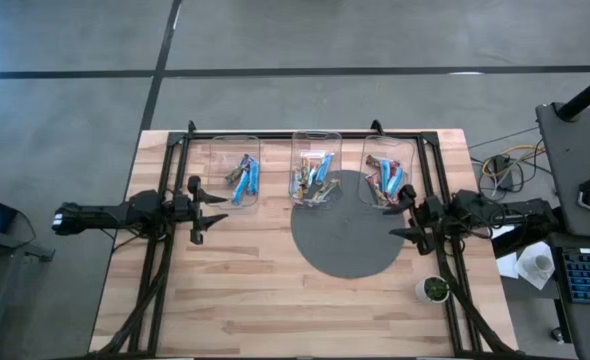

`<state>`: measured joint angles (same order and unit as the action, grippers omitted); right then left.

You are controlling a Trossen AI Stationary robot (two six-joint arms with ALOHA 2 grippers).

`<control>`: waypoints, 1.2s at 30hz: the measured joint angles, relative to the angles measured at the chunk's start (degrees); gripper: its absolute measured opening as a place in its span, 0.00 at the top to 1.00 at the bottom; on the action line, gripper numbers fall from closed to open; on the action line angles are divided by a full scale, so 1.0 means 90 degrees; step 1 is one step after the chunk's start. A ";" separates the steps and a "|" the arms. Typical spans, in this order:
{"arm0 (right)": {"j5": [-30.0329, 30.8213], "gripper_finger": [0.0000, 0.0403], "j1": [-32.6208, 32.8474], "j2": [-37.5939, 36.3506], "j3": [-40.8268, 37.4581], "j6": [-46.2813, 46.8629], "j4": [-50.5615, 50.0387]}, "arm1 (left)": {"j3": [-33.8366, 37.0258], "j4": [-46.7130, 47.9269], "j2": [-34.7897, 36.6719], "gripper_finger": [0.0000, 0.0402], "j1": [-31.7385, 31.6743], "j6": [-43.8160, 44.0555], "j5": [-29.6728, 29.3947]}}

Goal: Pick and place Granola Bars by type
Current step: Return to Home Position

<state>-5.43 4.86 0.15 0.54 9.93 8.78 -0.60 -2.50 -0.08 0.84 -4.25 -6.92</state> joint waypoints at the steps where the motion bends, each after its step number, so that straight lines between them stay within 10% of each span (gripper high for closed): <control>1: 0.0000 0.39 0.0000 0.0026 0.0000 0.0077 0.0000 | 0.0000 0.0000 0.0000 0.54 0.0000 0.0000 0.0001; 36: 0.0007 0.38 0.0000 0.0048 0.0000 -0.0051 -0.0002 | -0.0002 0.0000 -0.0001 0.54 0.0000 0.0000 0.0002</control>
<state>-5.37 4.86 0.58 0.54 9.47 8.75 -0.62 -2.50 -0.09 0.84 -4.25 -6.90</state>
